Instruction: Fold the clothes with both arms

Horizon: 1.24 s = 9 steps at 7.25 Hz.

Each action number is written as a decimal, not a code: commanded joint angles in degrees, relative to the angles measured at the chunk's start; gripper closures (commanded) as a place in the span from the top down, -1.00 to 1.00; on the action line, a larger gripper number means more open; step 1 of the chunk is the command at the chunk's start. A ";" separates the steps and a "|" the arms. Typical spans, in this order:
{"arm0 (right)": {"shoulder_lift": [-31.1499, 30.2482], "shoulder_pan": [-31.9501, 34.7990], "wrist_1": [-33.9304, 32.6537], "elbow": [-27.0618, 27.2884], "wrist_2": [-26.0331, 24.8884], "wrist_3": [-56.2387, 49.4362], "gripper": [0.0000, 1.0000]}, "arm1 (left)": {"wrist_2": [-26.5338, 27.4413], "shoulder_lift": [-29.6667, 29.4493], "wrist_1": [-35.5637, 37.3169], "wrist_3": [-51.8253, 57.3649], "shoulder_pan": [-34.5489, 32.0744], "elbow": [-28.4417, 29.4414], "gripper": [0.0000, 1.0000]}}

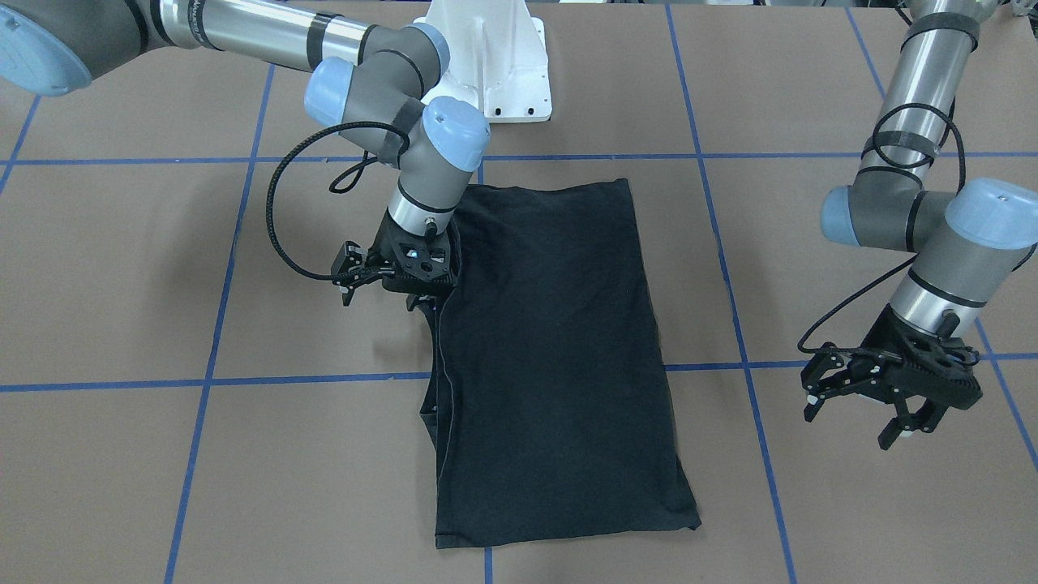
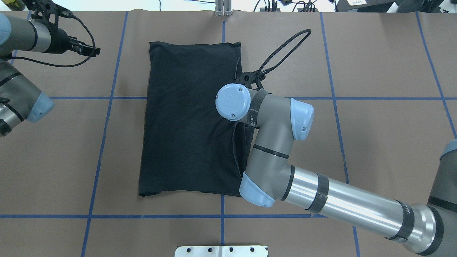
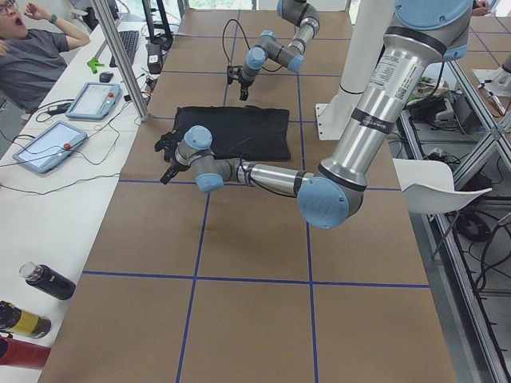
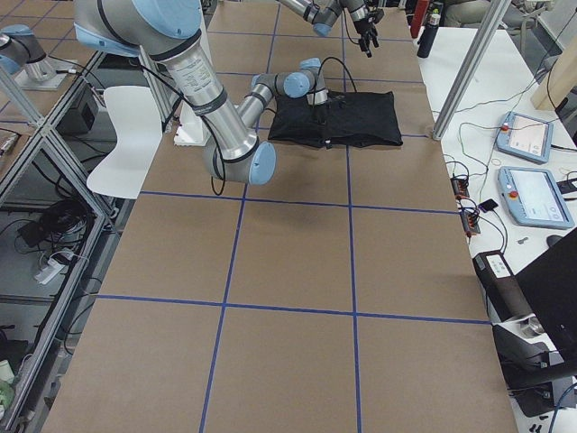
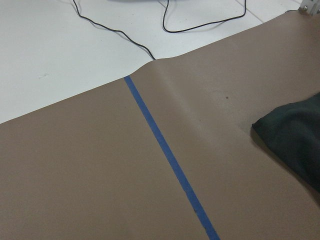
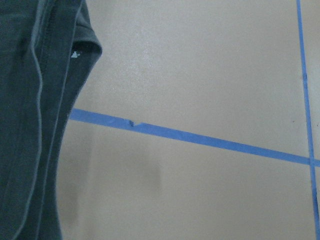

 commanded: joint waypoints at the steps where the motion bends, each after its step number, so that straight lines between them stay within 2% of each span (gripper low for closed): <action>1: 1.05 0.02 3.70 1.69 2.34 2.78 1.00 | 0.00 0.00 0.00 0.00 0.00 0.00 1.00; 2: 2.37 -0.16 4.43 1.51 4.36 6.29 1.00 | 0.00 0.00 0.00 0.00 0.00 0.00 1.00; 5: 3.09 -5.68 4.43 0.64 4.12 15.27 1.00 | 0.00 0.00 0.00 0.00 0.00 0.00 1.00; 9: 3.88 -6.93 4.53 -3.58 3.76 16.87 1.00 | -0.17 0.00 0.00 0.00 0.00 -0.17 1.00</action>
